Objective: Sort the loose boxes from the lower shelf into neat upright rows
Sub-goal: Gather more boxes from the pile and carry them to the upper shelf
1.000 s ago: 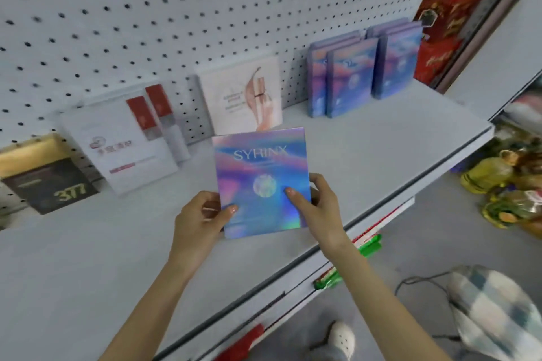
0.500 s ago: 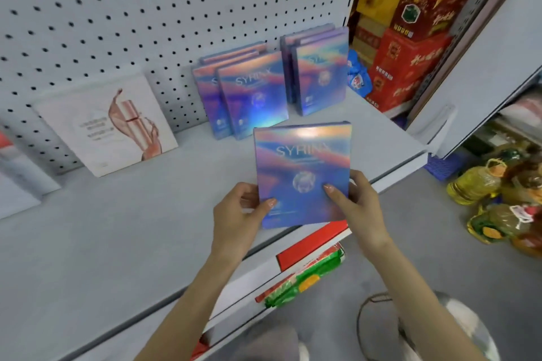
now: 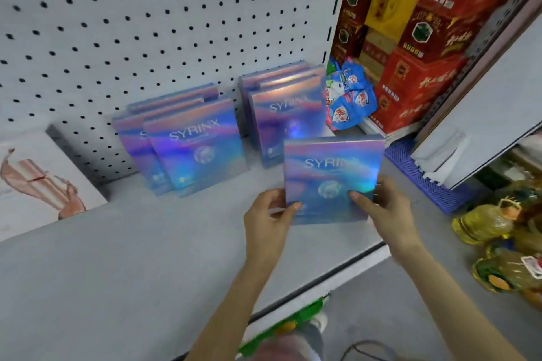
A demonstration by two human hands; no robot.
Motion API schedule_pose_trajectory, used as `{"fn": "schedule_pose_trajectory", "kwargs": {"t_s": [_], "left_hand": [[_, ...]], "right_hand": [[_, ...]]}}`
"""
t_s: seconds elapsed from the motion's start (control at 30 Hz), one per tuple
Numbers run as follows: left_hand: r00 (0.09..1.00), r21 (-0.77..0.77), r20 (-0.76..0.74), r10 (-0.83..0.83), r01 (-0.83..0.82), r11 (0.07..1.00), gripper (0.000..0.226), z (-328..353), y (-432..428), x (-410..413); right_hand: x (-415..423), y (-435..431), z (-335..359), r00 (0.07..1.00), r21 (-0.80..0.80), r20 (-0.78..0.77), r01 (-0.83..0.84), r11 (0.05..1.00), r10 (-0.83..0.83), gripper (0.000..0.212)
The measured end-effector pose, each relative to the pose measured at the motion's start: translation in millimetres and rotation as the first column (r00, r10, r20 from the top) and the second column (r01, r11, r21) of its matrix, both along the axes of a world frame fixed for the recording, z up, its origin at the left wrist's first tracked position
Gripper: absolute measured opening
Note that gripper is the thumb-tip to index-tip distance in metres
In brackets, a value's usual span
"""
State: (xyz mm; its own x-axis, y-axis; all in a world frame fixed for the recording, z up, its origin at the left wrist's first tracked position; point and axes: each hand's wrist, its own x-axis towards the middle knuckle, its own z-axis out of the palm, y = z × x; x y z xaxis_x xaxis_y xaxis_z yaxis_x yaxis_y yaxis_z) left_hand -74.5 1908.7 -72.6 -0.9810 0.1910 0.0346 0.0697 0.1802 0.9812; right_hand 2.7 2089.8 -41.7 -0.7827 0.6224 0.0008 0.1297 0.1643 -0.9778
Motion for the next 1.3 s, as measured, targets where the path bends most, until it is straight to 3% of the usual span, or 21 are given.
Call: {"fn": "schedule_pose_trajectory", "kwargs": {"t_s": [0.2, 0.4, 0.5, 0.7, 0.9, 1.1, 1.3], "left_hand": [[0.991, -0.009, -0.119, 0.064, -0.065, 0.998, 0.021, 0.4, 58.8, -40.0], [0.958, 0.003, -0.167, 0.232, -0.235, 0.972, 0.033, 0.9, 57.9, -60.2], [0.959, -0.093, -0.219, 0.181, -0.205, 0.974, 0.015, -4.7, 53.7, -66.1], [0.921, -0.394, -0.382, -0.072, -0.092, 0.915, 0.036, 2.8, 61.2, -74.8], [0.951, -0.506, -0.308, -0.039, -0.128, 0.853, 0.042, 11.0, 67.4, -64.1], [0.961, -0.299, -0.106, 0.256, -0.276, 0.914, 0.050, 4.4, 78.8, -24.7], [0.923, -0.315, -0.105, 0.371, -0.385, 0.868, 0.045, 8.4, 78.5, 60.8]], "right_hand": [[-56.6, 67.8, 10.3, 0.995, 0.118, 0.051, -0.092, 0.989, 0.087, 0.030], [-101.4, 87.5, -9.3, 0.990, 0.065, 0.084, -0.122, 0.990, 0.117, 0.025], [-126.3, 88.2, -7.8, 0.986, 0.050, 0.071, -0.152, 0.987, 0.148, 0.029], [-152.0, 98.6, -12.7, 0.961, 0.073, 0.101, -0.265, 0.961, 0.258, 0.036], [-154.6, 105.1, -21.5, 0.923, 0.064, 0.168, -0.361, 0.930, 0.347, 0.024], [-117.9, 105.2, -31.6, 0.931, 0.056, 0.209, -0.317, 0.947, 0.299, 0.043], [-46.8, 97.1, -35.4, 0.908, 0.100, 0.125, -0.412, 0.906, 0.400, 0.044]]}}
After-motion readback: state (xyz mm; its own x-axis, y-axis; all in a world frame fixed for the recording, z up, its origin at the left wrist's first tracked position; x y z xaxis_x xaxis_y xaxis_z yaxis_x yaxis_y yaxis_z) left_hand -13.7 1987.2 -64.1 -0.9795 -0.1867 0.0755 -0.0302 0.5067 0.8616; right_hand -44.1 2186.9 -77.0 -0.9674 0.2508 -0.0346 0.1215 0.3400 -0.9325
